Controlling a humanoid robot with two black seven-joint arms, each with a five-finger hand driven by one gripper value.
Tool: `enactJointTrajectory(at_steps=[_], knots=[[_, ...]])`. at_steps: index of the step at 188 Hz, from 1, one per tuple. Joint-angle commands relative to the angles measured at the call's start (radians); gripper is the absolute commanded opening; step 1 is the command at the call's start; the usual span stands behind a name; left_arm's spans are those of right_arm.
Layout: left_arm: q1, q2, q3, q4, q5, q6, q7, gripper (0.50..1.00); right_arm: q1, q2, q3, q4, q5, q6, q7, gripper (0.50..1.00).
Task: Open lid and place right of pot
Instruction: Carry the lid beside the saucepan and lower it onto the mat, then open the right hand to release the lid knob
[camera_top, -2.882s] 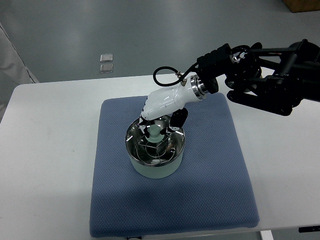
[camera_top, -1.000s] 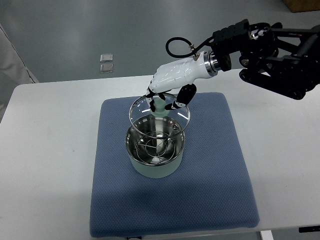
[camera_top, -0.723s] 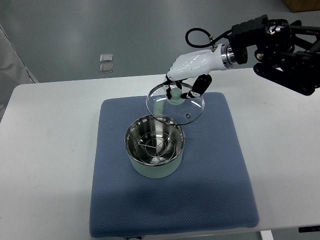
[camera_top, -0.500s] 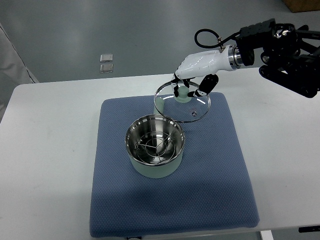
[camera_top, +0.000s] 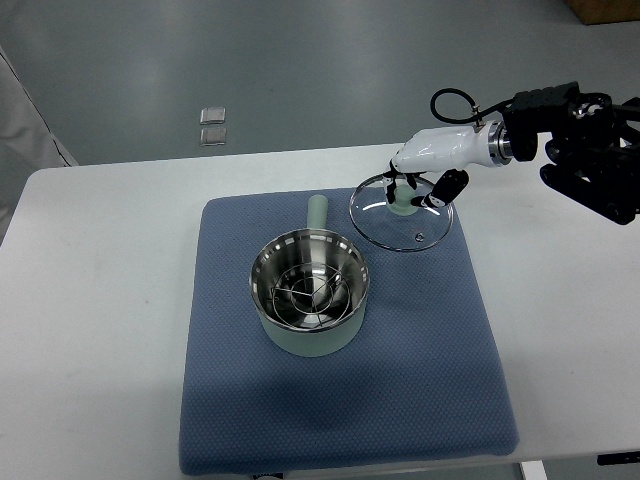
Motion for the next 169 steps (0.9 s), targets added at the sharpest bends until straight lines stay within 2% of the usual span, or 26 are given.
enactJointTrajectory(at_steps=[1,118,123,129,138,152,169], knots=[[0.0,0.0,0.0,0.0,0.0,0.0,-0.001,1.0,-0.023,0.002,0.0,-0.015,-0.002,-0.016,0.0,0.5],[0.0,0.0,-0.001,0.0,0.0,0.0,0.001,1.0,-0.105,0.011,0.001,-0.024,0.0,-0.073,0.0,0.5],[0.0,0.0,0.0,0.0,0.0,0.0,0.001,1.0,-0.105,0.013,0.004,-0.024,0.003,-0.073,0.0,0.539],[0.0,0.0,0.0,0.0,0.0,0.0,0.001,1.0,-0.105,0.013,0.004,-0.024,0.003,-0.073,0.0,0.56],[0.0,0.0,0.0,0.0,0.0,0.0,0.001,1.0,-0.106,0.014,0.004,-0.024,0.005,-0.071,0.0,0.654],[0.0,0.0,0.0,0.0,0.0,0.0,0.001,1.0,-0.108,0.02,0.007,-0.024,0.006,-0.071,0.0,0.758],[0.0,0.0,0.0,0.0,0.0,0.0,0.001,1.0,-0.108,0.022,0.01,-0.021,0.015,-0.068,0.0,0.811]])
